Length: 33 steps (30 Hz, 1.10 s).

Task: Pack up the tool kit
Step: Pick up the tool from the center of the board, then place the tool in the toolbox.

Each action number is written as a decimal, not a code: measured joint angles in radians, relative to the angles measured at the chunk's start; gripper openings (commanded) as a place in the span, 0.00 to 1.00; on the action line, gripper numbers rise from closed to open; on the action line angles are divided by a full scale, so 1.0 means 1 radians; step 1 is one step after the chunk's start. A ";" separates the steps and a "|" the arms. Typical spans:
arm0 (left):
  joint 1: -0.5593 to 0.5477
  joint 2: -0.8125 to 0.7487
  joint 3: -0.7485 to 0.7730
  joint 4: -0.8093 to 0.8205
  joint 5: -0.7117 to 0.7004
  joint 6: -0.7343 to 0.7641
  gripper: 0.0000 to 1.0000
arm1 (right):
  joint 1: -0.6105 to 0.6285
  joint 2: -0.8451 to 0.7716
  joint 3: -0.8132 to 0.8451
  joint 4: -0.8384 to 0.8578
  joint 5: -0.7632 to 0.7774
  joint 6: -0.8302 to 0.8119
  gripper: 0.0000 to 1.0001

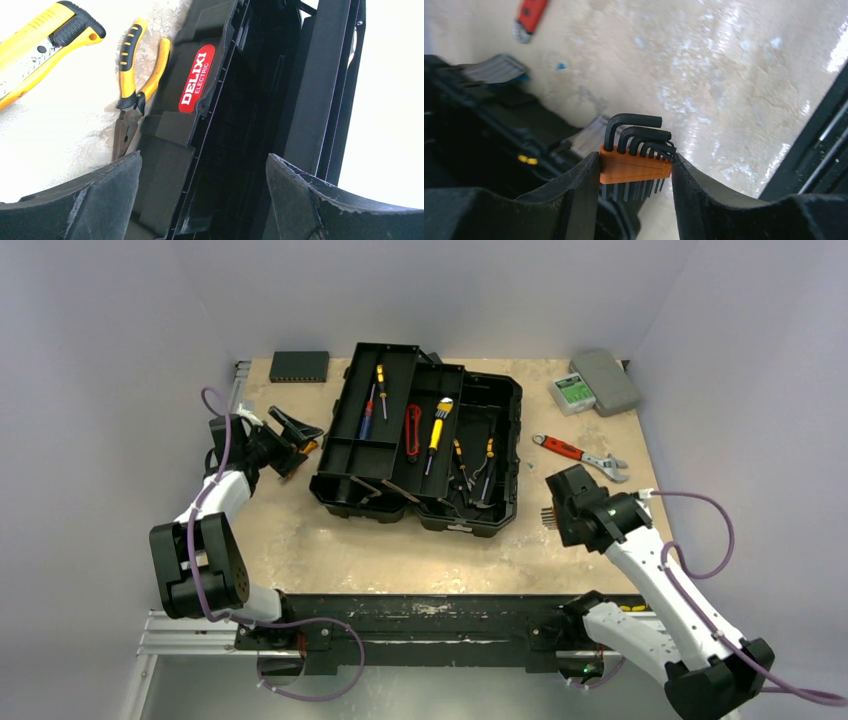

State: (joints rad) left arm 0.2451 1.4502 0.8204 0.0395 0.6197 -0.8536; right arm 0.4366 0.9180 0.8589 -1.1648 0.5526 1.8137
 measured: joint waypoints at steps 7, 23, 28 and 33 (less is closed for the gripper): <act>-0.005 -0.006 0.000 0.000 -0.006 0.000 0.91 | -0.001 -0.021 0.208 0.015 0.103 -0.257 0.00; -0.006 -0.065 -0.032 0.016 -0.031 -0.005 0.91 | -0.005 0.080 0.265 0.632 -0.344 -0.943 0.00; -0.011 -0.066 -0.033 0.029 -0.027 -0.021 0.91 | 0.004 0.164 0.265 0.735 -0.466 -0.994 0.00; -0.013 -0.068 -0.033 0.031 -0.023 -0.024 0.91 | 0.054 0.262 0.296 0.816 -0.526 -1.017 0.00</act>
State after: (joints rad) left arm 0.2325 1.3827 0.7872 0.0704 0.5964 -0.8780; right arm 0.4908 1.1801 1.1549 -0.3485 0.0269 0.7967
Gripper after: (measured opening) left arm 0.909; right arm 0.464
